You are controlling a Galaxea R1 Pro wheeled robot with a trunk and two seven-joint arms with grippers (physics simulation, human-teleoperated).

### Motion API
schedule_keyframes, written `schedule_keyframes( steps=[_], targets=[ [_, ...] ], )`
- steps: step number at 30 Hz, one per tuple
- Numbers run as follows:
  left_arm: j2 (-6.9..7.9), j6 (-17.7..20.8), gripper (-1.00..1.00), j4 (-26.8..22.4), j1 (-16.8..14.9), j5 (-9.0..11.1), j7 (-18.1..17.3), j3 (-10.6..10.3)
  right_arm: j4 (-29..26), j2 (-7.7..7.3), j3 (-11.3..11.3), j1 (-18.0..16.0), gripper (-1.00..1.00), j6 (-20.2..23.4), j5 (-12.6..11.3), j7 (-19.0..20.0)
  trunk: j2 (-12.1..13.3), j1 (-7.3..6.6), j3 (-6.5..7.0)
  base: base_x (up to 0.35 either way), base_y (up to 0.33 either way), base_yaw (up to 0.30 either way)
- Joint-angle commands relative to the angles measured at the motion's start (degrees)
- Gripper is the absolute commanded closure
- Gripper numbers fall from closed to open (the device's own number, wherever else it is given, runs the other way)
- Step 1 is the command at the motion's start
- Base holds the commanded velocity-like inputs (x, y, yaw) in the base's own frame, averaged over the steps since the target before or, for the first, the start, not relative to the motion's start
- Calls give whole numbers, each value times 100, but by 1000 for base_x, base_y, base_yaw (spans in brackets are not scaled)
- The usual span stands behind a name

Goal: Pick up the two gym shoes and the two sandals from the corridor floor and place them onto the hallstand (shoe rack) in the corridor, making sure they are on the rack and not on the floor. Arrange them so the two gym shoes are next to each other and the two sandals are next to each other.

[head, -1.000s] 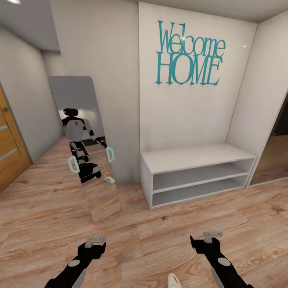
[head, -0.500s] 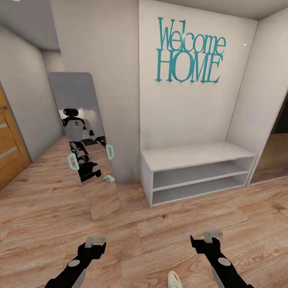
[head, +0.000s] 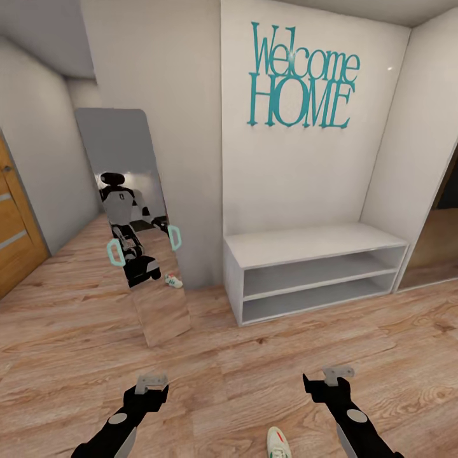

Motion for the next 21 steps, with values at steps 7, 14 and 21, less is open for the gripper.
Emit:
schedule_keyframes(
  steps=[7,14,21],
  targets=[
    [0,-19,-100,6,-5,-1,-9,0,-2,0,-9,-2,-100,27,1,-8,-285,154,-132,0,0,0],
    [1,-19,-100,6,-6,-1,-9,-1,2,0,-17,-4,-100,36,-5,-9,-566,307,-259,0,0,0],
    [1,-19,-100,3,-4,-1,-9,-4,6,0,-21,-3,-100,38,-7,-8,-846,461,-423,0,0,0]
  ],
)
